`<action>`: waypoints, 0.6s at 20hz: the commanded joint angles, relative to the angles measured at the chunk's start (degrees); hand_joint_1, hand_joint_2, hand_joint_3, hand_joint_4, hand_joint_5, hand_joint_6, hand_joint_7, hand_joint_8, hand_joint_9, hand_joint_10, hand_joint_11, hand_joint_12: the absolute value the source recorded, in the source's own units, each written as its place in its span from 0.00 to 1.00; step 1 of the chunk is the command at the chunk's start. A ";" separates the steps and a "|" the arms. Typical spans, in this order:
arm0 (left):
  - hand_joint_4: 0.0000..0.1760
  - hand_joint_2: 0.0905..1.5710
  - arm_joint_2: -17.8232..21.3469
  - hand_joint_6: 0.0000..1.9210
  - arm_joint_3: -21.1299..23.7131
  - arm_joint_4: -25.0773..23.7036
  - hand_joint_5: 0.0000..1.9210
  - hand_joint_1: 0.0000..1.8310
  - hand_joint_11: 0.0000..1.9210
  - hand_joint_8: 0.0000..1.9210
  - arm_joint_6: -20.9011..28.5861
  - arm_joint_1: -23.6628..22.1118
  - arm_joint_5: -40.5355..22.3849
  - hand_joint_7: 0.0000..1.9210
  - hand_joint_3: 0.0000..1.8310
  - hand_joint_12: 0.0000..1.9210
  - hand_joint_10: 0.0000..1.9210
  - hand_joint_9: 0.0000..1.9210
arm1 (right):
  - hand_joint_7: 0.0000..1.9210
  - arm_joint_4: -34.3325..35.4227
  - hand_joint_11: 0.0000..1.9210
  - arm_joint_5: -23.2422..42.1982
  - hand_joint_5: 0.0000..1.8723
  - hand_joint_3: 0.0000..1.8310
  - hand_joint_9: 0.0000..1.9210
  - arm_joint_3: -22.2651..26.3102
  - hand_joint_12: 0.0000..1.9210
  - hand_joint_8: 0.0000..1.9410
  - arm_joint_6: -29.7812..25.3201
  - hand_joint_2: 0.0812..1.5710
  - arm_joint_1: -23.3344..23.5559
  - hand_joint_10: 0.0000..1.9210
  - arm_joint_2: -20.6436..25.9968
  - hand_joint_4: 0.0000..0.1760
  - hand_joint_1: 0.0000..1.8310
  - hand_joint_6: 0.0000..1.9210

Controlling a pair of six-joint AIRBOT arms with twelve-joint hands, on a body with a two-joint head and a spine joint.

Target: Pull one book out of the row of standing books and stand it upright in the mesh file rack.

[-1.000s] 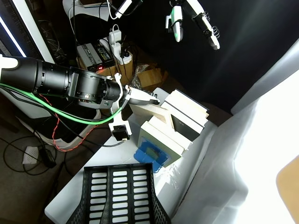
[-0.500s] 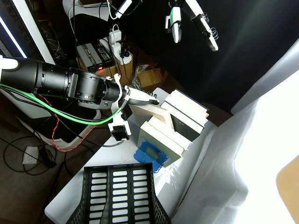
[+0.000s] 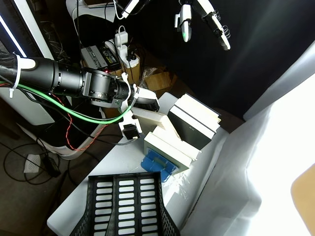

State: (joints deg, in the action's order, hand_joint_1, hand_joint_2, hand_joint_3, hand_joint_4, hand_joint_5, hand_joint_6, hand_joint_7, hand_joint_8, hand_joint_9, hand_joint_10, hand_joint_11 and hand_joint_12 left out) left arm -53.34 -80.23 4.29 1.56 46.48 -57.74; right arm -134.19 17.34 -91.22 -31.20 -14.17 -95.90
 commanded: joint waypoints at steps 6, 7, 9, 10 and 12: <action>0.38 0.75 0.73 0.00 -0.54 2.42 0.01 0.45 0.00 0.00 0.33 -0.46 -6.78 0.00 0.00 0.00 0.00 0.00 | 0.55 -1.19 0.40 -2.17 0.47 0.01 0.51 -0.77 0.96 0.49 -0.37 0.68 -0.72 0.69 1.62 0.00 0.74 0.53; 0.41 0.75 0.69 0.00 -0.54 2.42 0.00 0.45 0.00 0.00 0.33 -0.46 -6.84 0.00 0.00 0.00 0.00 0.00 | 0.57 -1.19 0.41 -2.16 0.48 0.01 0.51 -0.75 0.94 0.45 -0.37 0.67 -0.72 0.67 1.62 0.00 0.75 0.51; 0.44 0.76 0.65 0.00 -0.50 2.57 0.00 0.44 0.00 0.00 0.33 -0.45 -6.92 0.00 0.00 0.00 0.00 0.00 | 0.56 -1.19 0.39 -1.92 0.49 0.01 0.51 -0.74 0.93 0.47 -0.37 0.67 -0.72 0.66 1.62 0.00 0.76 0.48; 0.43 0.75 0.64 0.00 -0.49 2.60 0.00 0.44 0.00 0.00 0.33 -0.45 -6.92 0.00 0.00 0.00 0.00 0.00 | 0.56 -1.19 0.40 -1.44 0.50 0.01 0.52 -0.63 0.92 0.43 -0.37 0.67 -0.70 0.64 1.63 0.00 0.75 0.48; 0.38 0.75 0.57 0.00 -0.45 2.84 0.01 0.44 0.00 0.00 0.33 -0.45 -7.08 0.00 0.00 0.00 0.00 0.00 | 0.54 -1.16 0.35 -0.41 0.45 0.00 0.48 0.37 0.89 0.44 -0.37 0.70 0.53 0.66 1.87 0.00 0.75 0.59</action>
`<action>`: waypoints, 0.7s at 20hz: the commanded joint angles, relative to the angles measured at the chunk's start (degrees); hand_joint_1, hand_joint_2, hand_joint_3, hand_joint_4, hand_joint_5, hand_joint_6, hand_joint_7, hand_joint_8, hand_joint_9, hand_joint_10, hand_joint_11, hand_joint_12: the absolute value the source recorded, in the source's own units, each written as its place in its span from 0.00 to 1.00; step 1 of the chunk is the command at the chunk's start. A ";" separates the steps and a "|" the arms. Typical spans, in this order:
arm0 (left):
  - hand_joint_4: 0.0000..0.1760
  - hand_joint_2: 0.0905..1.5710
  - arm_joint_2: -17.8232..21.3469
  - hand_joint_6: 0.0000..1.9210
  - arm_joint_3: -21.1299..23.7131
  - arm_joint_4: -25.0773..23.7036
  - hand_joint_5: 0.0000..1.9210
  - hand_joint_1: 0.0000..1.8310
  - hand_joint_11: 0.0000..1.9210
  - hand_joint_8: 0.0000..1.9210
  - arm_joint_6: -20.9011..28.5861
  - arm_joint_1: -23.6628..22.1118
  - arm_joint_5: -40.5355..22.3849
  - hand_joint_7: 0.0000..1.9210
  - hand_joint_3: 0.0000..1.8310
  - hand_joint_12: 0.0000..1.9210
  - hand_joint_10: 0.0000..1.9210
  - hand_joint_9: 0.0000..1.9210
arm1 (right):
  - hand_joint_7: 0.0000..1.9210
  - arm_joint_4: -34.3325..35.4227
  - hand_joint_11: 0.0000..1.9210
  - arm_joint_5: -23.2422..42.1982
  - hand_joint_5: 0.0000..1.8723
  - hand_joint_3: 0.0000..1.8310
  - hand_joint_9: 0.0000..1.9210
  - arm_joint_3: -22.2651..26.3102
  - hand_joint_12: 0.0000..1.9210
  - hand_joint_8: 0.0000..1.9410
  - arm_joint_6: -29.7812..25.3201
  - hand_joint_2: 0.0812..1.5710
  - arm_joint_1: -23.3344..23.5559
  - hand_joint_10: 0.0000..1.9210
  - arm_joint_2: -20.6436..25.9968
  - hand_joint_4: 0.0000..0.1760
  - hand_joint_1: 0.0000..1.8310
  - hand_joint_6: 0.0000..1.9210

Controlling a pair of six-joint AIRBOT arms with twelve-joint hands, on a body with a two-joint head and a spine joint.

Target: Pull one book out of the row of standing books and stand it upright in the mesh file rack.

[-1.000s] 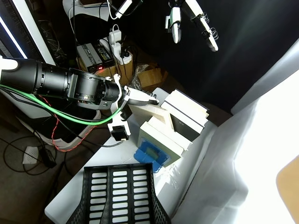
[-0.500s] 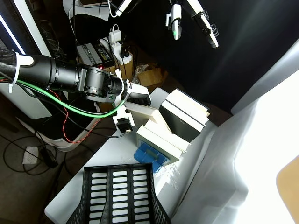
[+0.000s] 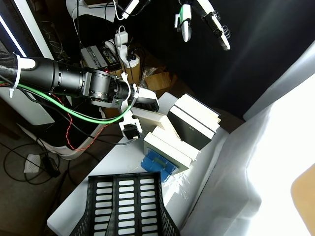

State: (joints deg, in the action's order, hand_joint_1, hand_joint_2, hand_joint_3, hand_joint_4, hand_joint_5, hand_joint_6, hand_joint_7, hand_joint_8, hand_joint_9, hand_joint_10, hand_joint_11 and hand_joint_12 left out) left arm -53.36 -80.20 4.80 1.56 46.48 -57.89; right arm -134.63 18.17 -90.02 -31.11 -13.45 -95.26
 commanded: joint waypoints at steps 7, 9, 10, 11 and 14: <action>0.31 0.75 0.63 0.01 -0.28 3.26 0.04 0.44 0.00 0.00 0.33 -0.44 -7.28 0.00 0.00 0.00 0.00 0.00 | 0.58 -0.33 0.42 3.77 0.49 0.00 0.53 4.76 0.85 0.40 -0.45 0.67 3.62 0.64 4.55 0.00 0.76 0.48; 0.39 0.74 0.66 0.02 -0.11 3.50 0.06 0.46 0.00 0.00 0.33 -0.33 -7.49 0.00 0.00 0.00 0.00 0.00 | 0.53 0.85 0.40 5.41 0.45 0.00 0.48 5.88 0.85 0.45 -0.45 0.70 5.15 0.67 6.28 0.00 0.75 0.58; 0.42 0.75 0.69 0.02 -0.08 3.60 0.06 0.45 0.00 0.00 0.33 -0.32 -7.54 0.00 0.00 0.00 0.00 0.00 | 0.55 1.47 0.41 5.87 0.47 0.00 0.51 6.22 0.82 0.40 -0.45 0.69 5.64 0.63 6.82 0.00 0.75 0.56; 0.47 0.74 0.71 0.01 -0.02 3.82 0.05 0.44 0.00 0.00 0.33 -0.31 -7.70 0.00 0.00 0.00 0.00 0.00 | 0.57 2.66 0.42 6.77 0.49 0.00 0.52 6.71 0.82 0.36 -0.45 0.68 6.43 0.62 7.74 0.00 0.76 0.54; 0.43 0.79 0.71 0.00 0.05 4.03 0.02 0.52 0.00 0.00 0.33 -0.24 -7.76 0.00 0.01 0.00 0.00 0.00 | 0.56 3.16 0.41 7.76 0.48 0.00 0.51 7.68 0.85 0.37 -0.45 0.68 7.90 0.65 9.15 0.00 0.75 0.56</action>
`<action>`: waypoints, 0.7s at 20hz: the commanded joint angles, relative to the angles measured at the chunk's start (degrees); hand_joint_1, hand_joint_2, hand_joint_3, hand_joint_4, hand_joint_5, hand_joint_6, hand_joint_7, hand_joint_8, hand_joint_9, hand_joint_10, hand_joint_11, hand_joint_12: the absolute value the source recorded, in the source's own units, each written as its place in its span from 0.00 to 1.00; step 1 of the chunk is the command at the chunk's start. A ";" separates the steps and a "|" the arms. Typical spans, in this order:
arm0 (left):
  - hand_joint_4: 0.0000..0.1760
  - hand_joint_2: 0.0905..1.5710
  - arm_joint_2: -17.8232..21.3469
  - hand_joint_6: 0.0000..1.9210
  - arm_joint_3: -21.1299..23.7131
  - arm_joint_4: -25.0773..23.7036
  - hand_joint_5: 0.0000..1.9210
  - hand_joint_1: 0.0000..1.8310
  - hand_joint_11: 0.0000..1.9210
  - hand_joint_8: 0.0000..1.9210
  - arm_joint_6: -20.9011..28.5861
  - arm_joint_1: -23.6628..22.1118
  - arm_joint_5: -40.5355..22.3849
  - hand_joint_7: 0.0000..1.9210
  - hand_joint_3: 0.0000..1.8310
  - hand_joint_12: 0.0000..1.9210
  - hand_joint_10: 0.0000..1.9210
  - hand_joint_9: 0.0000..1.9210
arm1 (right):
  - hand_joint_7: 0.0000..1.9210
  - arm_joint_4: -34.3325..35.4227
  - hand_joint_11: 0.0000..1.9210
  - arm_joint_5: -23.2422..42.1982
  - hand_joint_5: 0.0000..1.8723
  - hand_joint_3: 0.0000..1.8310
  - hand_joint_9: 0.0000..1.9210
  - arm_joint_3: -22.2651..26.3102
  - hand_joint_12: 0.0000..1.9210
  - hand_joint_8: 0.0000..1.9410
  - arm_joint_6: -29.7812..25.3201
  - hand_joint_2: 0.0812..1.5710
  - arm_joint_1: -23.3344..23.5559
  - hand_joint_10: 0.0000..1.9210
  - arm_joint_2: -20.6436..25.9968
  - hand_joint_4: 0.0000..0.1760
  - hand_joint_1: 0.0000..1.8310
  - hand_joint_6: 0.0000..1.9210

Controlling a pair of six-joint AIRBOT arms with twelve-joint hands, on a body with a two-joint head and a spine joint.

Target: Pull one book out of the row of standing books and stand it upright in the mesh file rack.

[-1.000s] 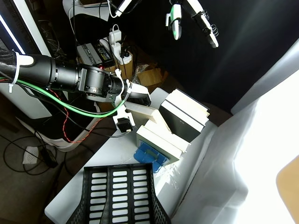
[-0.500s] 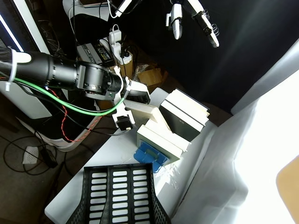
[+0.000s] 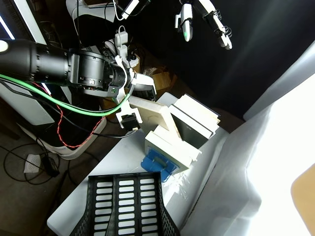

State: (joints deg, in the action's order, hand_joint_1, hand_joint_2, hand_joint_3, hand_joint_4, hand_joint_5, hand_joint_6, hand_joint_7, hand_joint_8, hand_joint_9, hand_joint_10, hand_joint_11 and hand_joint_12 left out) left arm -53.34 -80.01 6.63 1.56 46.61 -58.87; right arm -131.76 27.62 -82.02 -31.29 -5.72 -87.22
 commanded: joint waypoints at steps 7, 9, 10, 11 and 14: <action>0.26 0.80 0.73 0.00 -0.01 2.53 0.03 0.51 0.00 0.00 0.33 -0.58 -6.78 0.00 0.01 0.00 0.00 0.00 | 0.51 2.55 0.39 3.57 0.44 0.00 0.47 1.17 0.90 0.49 -0.29 0.71 4.79 0.70 4.71 0.00 0.75 0.61; 0.27 0.81 0.74 0.00 -0.01 2.63 0.04 0.49 0.00 0.00 0.33 -0.64 -6.80 0.00 0.01 0.00 0.00 0.00 | 0.48 2.51 0.38 4.83 0.44 0.00 0.46 1.53 0.90 0.51 -0.59 0.72 6.27 0.71 5.80 0.00 0.75 0.63; 0.27 0.81 0.75 0.00 -0.01 2.66 0.04 0.49 0.00 0.00 0.33 -0.66 -6.80 0.00 0.01 0.00 0.00 0.00 | 0.48 2.50 0.38 5.41 0.44 0.00 0.46 1.53 0.90 0.51 -1.17 0.72 7.01 0.71 6.19 0.00 0.75 0.63; 0.28 0.81 0.75 0.00 -0.02 2.70 0.04 0.49 0.00 0.00 0.33 -0.72 -6.81 0.00 0.01 0.00 0.00 0.00 | 0.45 2.49 0.36 6.16 0.42 0.00 0.43 1.53 0.93 0.55 -1.82 0.73 7.80 0.74 6.62 0.00 0.74 0.67; 0.37 0.82 0.66 0.00 -0.05 2.73 0.03 0.49 0.00 0.00 0.33 -1.05 -6.81 0.00 0.01 0.00 0.00 0.00 | 0.45 2.51 0.34 6.91 0.40 0.00 0.42 1.32 0.94 0.57 -2.95 0.74 9.20 0.76 7.45 0.00 0.74 0.67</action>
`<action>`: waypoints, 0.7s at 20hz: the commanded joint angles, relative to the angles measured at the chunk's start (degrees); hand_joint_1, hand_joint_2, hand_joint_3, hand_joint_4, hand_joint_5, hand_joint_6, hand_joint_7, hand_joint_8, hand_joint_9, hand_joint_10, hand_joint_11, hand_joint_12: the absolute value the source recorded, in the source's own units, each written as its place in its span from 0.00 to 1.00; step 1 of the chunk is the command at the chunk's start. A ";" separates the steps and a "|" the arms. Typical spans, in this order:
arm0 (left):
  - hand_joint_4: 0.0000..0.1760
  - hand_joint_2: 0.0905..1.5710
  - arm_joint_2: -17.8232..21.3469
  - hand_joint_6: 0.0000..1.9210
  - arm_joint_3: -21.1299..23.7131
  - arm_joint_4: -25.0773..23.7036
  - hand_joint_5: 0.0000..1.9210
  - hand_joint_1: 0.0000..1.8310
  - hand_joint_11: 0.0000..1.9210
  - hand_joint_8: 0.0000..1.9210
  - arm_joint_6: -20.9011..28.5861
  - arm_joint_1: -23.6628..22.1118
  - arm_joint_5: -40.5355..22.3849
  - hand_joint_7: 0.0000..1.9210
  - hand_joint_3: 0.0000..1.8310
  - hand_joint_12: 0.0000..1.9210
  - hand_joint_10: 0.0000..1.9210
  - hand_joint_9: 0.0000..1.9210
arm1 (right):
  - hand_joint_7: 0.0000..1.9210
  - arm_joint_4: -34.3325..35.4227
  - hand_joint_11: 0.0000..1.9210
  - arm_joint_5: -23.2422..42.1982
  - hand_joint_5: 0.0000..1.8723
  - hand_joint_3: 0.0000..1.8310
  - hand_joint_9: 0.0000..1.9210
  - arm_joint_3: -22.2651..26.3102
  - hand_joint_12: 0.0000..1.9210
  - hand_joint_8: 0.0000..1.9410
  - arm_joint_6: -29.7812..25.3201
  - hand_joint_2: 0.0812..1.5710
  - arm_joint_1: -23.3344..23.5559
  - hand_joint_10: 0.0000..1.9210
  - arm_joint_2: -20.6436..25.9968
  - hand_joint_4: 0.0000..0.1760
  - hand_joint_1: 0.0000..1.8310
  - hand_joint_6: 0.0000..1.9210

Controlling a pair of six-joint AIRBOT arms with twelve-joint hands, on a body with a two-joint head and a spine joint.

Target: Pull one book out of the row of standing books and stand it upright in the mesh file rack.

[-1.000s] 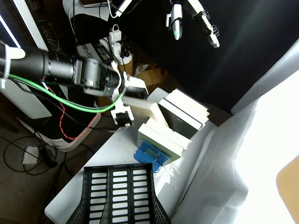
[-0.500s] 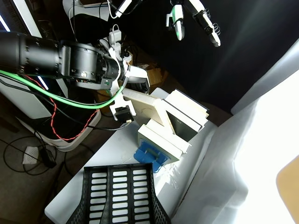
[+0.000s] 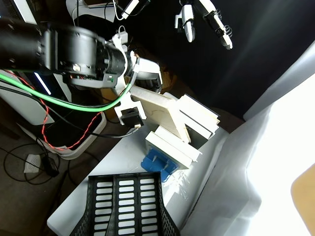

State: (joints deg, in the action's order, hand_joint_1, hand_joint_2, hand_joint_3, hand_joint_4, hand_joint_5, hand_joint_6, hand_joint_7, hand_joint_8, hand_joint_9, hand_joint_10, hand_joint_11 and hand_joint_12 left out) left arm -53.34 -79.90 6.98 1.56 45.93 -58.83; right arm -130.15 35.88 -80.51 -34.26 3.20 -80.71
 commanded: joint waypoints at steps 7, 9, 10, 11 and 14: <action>0.26 0.80 0.72 0.00 0.00 2.29 0.04 0.51 0.00 0.00 0.33 -0.90 -7.09 0.00 0.00 0.00 0.00 0.00 | 0.45 -0.14 0.36 -1.17 0.41 0.00 0.43 -1.49 0.94 0.57 -3.92 0.74 5.09 0.76 3.11 0.00 0.74 0.65; 0.27 0.80 0.64 0.00 -0.03 2.12 0.04 0.52 0.00 0.00 0.33 -1.14 -6.94 0.00 0.00 0.00 0.00 0.00 | 0.45 -0.09 0.39 -0.85 0.41 0.00 0.43 -1.46 0.94 0.58 -4.18 0.74 6.35 0.76 3.58 0.00 0.74 0.64; 0.28 0.80 0.52 0.00 -0.08 1.93 0.04 0.52 0.00 0.00 0.33 -1.36 -6.86 0.00 0.00 0.00 0.00 0.00 | 0.43 -0.05 0.41 -0.61 0.40 0.00 0.43 -1.34 0.95 0.61 -4.47 0.74 7.31 0.77 4.09 0.00 0.74 0.64; 0.31 0.80 0.42 0.00 -0.12 1.78 0.04 0.52 0.00 0.00 0.33 -1.51 -6.74 0.00 0.00 0.00 0.00 0.00 | 0.42 -0.32 0.41 -0.52 0.41 0.00 0.43 -1.08 0.94 0.62 -4.88 0.74 8.19 0.77 4.64 0.00 0.74 0.63; 0.37 0.79 0.33 0.00 -0.16 1.74 0.04 0.54 0.00 0.00 0.33 -1.60 -6.70 0.00 0.00 0.00 0.00 0.00 | 0.41 -1.31 0.41 -0.54 0.37 0.00 0.45 -0.68 0.93 0.66 -5.98 0.75 10.49 0.78 6.14 0.00 0.73 0.65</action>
State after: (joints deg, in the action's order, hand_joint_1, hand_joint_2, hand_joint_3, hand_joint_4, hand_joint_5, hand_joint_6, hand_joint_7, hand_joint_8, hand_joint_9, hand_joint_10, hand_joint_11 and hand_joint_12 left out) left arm -53.41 -79.79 6.61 1.58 44.86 -58.78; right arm -132.42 38.11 -81.03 -40.38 13.96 -75.22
